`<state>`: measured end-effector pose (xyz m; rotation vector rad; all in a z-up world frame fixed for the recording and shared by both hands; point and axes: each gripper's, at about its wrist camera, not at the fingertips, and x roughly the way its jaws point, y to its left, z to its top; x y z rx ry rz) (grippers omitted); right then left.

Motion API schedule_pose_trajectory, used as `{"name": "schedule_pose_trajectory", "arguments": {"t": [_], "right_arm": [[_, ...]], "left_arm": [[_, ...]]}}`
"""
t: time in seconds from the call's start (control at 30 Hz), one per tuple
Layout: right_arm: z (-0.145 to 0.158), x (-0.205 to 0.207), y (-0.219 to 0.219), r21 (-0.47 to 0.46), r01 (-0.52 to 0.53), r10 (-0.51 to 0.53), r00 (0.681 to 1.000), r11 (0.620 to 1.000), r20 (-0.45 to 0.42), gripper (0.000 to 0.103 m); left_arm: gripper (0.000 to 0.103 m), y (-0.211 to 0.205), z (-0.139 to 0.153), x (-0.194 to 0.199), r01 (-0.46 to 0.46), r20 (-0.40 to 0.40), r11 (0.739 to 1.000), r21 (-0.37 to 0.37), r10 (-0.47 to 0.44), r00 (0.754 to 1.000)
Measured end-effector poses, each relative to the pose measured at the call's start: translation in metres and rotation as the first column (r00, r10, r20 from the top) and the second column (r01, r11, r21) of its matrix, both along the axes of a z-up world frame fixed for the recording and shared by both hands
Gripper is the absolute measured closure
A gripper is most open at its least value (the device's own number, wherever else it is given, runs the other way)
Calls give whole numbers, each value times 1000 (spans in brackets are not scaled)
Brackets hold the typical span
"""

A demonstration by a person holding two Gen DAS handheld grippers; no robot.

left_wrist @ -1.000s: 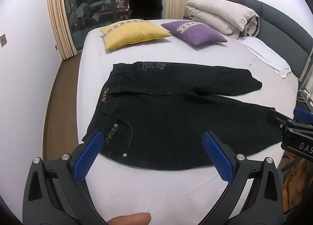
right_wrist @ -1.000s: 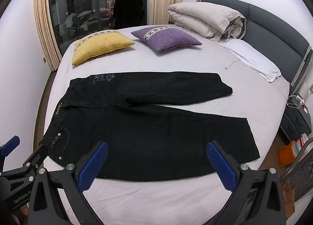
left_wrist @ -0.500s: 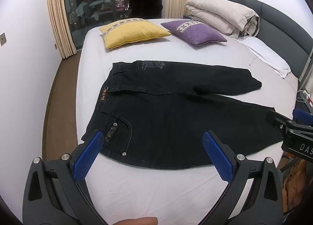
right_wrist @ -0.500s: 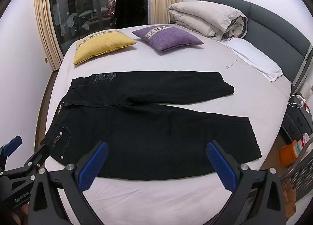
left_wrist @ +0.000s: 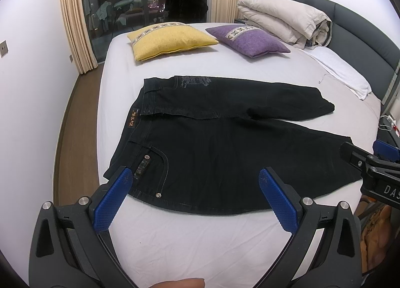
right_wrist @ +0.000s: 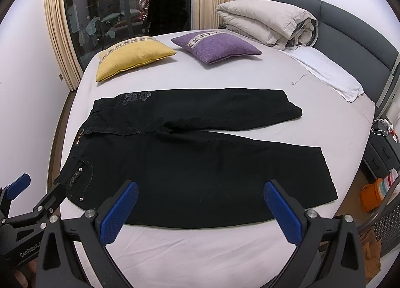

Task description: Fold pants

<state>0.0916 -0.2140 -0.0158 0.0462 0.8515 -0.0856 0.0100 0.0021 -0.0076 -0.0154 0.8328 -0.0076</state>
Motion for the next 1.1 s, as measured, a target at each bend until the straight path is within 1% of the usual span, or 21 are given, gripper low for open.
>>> {"name": "schedule_pose_trajectory", "arguments": {"t": [0.13,1.1], "right_arm": [[-1,-2,-2,4,-1,1,1000,1000,0,0],[-3,-2,0,10,-6,6,1000,1000,-3,0]], "left_arm": [[0,2,-1,-7,-1,0,1000,0,1,1000],[0,2,-2,-7,-1,-3,1000,-2,1,1000]]}}
